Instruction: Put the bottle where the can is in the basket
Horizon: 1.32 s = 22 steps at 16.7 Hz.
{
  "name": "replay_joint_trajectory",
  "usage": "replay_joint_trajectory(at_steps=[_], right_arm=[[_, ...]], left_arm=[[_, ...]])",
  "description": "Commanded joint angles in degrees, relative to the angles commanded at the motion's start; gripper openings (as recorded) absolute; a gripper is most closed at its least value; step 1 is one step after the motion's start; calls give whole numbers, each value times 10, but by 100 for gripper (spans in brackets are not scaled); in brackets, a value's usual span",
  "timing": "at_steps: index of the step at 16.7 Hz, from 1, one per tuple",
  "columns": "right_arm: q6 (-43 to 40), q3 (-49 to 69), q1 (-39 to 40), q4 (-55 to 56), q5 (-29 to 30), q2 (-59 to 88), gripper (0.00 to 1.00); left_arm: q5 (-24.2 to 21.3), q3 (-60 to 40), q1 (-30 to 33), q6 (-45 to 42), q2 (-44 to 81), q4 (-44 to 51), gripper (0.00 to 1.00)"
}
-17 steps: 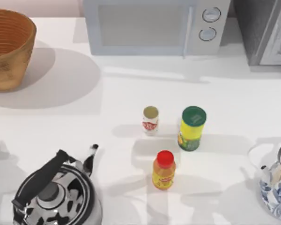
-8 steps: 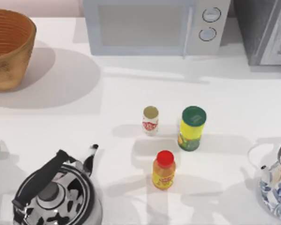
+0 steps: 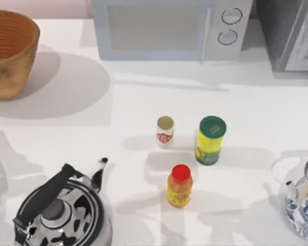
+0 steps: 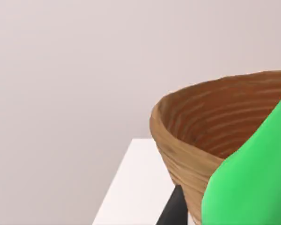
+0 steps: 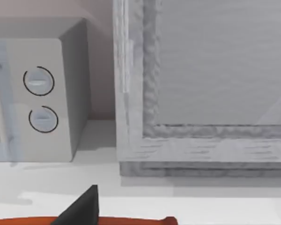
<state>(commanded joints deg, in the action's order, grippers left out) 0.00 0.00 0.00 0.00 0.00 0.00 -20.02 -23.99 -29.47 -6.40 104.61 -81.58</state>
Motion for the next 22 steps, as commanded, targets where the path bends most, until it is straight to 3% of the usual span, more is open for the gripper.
replay_joint_trajectory(at_steps=[6, 13, 17, 22], right_arm=[[0, 0, 0, 0, 0, 0, 100], [0, 0, 0, 0, 0, 0, 100], [0, 0, 0, 0, 0, 0, 100], [0, 0, 0, 0, 0, 0, 100]], left_arm=[[72, -194, 43, 12, -132, 295, 0], [70, -372, 131, 21, -166, 630, 0], [56, -415, 161, 22, -166, 708, 0], [56, -414, 160, 21, -165, 710, 0]])
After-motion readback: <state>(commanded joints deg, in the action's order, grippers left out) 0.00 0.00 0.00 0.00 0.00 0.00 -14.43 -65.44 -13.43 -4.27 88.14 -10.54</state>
